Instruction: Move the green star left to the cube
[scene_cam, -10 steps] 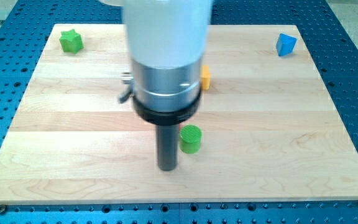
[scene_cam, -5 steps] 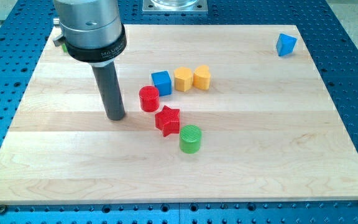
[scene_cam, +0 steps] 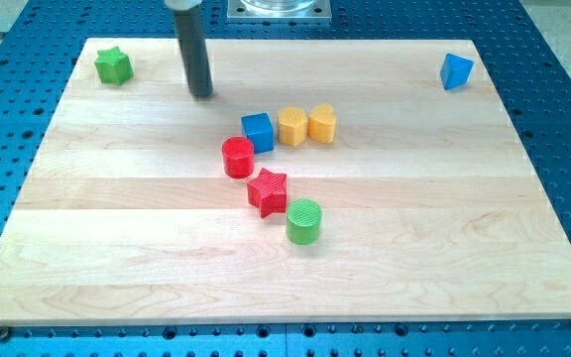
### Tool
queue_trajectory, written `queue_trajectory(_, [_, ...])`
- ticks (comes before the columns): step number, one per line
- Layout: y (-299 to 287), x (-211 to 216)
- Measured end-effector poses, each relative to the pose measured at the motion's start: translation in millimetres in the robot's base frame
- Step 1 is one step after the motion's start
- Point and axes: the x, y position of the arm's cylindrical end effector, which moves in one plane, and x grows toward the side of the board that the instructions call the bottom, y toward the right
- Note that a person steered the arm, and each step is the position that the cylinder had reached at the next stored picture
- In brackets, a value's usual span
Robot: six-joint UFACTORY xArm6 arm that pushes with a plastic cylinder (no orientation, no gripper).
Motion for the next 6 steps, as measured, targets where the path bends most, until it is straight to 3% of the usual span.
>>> queue_trajectory(1, [-18.7,-34.2])
queue_trajectory(2, [-74.3,-74.9])
queue_trajectory(3, [-117.2,-87.6])
queue_trajectory(4, [-132.4,-86.0])
queue_trajectory(6, [-144.7,-4.9])
